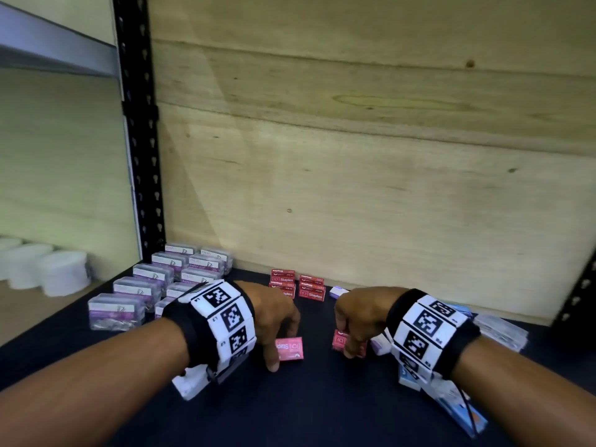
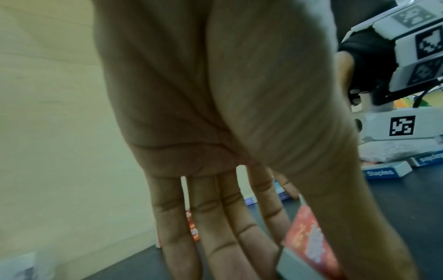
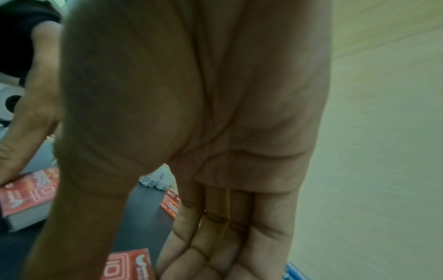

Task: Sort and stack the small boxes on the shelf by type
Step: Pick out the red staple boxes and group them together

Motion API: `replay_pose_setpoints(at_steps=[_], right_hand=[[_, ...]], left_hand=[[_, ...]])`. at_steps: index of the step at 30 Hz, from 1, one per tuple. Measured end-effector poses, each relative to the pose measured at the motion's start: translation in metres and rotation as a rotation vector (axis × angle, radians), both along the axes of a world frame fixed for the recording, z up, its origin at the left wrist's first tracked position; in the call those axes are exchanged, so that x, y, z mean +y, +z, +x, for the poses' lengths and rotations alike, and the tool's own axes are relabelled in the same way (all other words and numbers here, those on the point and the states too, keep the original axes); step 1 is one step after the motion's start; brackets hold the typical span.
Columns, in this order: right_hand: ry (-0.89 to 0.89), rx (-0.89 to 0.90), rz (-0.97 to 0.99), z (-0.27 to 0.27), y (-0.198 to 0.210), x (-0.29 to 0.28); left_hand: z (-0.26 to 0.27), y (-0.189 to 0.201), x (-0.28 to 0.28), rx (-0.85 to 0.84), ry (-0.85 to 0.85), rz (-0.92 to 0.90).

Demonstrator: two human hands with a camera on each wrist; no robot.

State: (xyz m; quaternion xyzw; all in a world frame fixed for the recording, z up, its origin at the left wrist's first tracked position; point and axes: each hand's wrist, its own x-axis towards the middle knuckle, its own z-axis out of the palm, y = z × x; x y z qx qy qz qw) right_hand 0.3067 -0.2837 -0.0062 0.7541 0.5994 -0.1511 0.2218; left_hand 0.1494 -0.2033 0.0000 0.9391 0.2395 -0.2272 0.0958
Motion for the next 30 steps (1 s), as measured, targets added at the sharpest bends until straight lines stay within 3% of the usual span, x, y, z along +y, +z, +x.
replay_pose_setpoints(at_steps=[6, 11, 14, 19, 30], right_hand=[[-0.043, 0.061, 0.029, 0.0, -0.001, -0.003], [-0.08, 0.138, 0.008, 0.001, -0.001, -0.005], [-0.057, 0.125, -0.015, 0.003, 0.001, -0.005], [-0.044, 0.119, 0.062, -0.001, 0.006, 0.0], [0.007, 0.027, 0.167, -0.015, 0.011, 0.016]], left_hand=[[-0.001, -0.002, 0.004, -0.067, 0.035, -0.096], [0.004, 0.001, 0.001, -0.027, -0.029, -0.12], [0.006, 0.002, 0.006, -0.1, 0.013, -0.137], [0.005, 0.005, 0.022, -0.256, 0.092, -0.096], [-0.001, -0.005, 0.045, -0.153, 0.185, 0.076]])
